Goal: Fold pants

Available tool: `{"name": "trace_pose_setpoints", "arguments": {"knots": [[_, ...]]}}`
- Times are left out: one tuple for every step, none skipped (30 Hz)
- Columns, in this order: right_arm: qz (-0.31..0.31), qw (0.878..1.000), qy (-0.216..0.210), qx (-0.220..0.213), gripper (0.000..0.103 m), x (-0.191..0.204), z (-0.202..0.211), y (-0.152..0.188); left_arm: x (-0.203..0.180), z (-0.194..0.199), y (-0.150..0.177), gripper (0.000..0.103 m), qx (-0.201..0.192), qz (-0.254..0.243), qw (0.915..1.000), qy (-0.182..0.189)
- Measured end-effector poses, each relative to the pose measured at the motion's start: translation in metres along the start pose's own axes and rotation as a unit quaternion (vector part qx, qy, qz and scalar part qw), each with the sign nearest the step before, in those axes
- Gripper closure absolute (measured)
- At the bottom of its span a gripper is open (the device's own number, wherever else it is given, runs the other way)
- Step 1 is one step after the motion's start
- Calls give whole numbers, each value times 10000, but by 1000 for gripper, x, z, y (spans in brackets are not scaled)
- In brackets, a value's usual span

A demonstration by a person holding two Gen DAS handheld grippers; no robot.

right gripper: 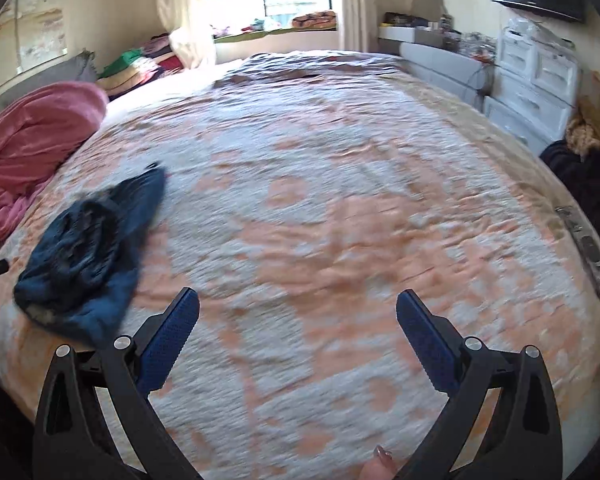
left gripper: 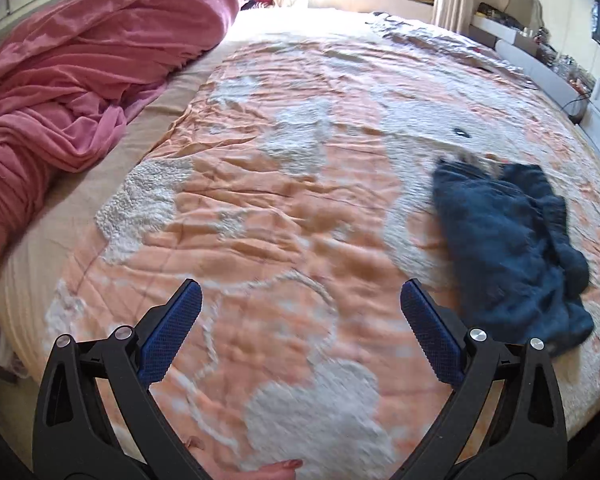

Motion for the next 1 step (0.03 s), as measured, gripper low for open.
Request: {"name": "trace_pose_setpoints", "arguments": {"knots": [[-36,9994,347,27,5,-23,-12,-17,14,-14,-8,9,57,56,9999,-84]]}}
Point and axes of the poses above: each gripper's, at about its wrist camera, not at the fingertips, and z roughly against the way its jaws point, x to its left, y to its underside, the point moved 3 cm from there along -z, roughly the way its jaws point, and after that the axes turned 10 degrees about -z, right-handed, at the moved point
